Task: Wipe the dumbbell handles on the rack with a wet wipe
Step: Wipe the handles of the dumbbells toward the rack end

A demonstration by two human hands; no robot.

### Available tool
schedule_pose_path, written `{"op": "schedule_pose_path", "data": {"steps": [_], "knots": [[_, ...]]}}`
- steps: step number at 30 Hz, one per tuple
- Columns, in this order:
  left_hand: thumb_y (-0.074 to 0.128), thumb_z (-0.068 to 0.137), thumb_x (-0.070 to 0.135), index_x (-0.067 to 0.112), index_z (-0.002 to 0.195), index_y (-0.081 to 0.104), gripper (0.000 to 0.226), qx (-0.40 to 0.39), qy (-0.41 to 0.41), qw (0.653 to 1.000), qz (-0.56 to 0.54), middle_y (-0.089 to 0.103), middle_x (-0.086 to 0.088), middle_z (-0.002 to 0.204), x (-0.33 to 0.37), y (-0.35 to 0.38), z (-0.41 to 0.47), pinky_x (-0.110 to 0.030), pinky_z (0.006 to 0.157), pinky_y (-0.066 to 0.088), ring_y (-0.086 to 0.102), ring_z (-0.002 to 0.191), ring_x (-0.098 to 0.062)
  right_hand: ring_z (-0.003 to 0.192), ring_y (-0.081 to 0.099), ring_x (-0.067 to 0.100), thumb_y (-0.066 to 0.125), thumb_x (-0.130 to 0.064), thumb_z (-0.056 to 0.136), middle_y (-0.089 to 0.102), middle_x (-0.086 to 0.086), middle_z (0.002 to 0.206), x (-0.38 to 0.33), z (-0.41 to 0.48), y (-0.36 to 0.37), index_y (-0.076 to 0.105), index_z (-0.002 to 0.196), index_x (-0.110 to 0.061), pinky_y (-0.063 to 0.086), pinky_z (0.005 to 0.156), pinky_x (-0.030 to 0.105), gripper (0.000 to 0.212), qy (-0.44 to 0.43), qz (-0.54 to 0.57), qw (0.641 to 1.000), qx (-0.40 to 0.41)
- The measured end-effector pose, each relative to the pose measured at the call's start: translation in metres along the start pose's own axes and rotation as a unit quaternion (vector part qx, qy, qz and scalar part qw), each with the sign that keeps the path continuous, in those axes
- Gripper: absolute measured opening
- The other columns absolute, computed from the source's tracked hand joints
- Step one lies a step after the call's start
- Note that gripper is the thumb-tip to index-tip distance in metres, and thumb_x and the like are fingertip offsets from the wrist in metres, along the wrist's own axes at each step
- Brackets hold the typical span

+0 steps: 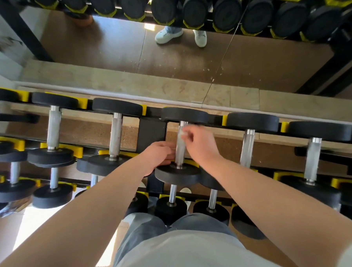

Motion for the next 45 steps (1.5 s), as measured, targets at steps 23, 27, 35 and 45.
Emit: {"op": "schedule_pose_path", "data": {"steps": [23, 27, 35, 45], "knots": [[0.054, 0.102, 0.006, 0.019, 0.133, 0.061, 0.034, -0.009, -0.012, 1.000, 0.008, 0.073, -0.004, 0.118, 0.002, 0.002, 0.002, -0.025, 0.078, 0.055, 0.071, 0.106, -0.016, 0.091, 0.065, 0.026, 0.057, -0.011, 0.098, 0.069, 0.012, 0.100, 0.055, -0.022, 0.059, 0.071, 0.104, -0.009, 0.055, 0.086, 0.040, 0.016, 0.193, -0.037, 0.922, -0.332], [0.057, 0.101, 0.006, 0.022, 0.135, 0.060, 0.037, -0.010, -0.017, 1.000, -0.004, 0.070, -0.003, 0.123, 0.001, 0.002, 0.007, -0.030, 0.087, 0.055, 0.068, 0.112, -0.017, 0.102, 0.070, 0.029, 0.054, 0.003, 0.097, 0.070, 0.015, 0.111, 0.061, -0.007, 0.064, 0.068, 0.112, -0.010, 0.061, 0.091, 0.045, 0.024, 0.313, 0.235, 0.890, -0.233], [0.053, 0.104, 0.008, 0.024, 0.144, 0.052, 0.044, 0.007, -0.010, 0.999, -0.036, 0.066, -0.003, 0.131, -0.003, -0.008, 0.014, -0.032, 0.087, 0.058, 0.068, 0.112, -0.018, 0.108, 0.066, 0.029, 0.051, 0.011, 0.095, 0.067, 0.016, 0.118, 0.063, 0.016, 0.061, 0.065, 0.120, -0.009, 0.059, 0.093, 0.042, 0.035, 0.307, 0.344, 0.857, -0.229], [0.049, 0.103, 0.004, 0.020, 0.138, 0.056, 0.039, 0.004, -0.015, 0.999, -0.039, 0.066, -0.006, 0.129, -0.001, -0.006, 0.017, -0.039, 0.100, 0.055, 0.067, 0.112, -0.020, 0.102, 0.070, 0.031, 0.039, 0.009, 0.102, 0.070, 0.016, 0.110, 0.055, 0.026, 0.060, 0.064, 0.110, -0.011, 0.059, 0.085, 0.040, 0.033, 0.339, 0.515, 0.774, -0.145]]}}
Point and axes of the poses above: each hand's wrist, its own z-axis towards the middle knuckle, its own y-axis out of the palm, x = y × z, the point moved 9 cm from there along z, towards the middle knuckle
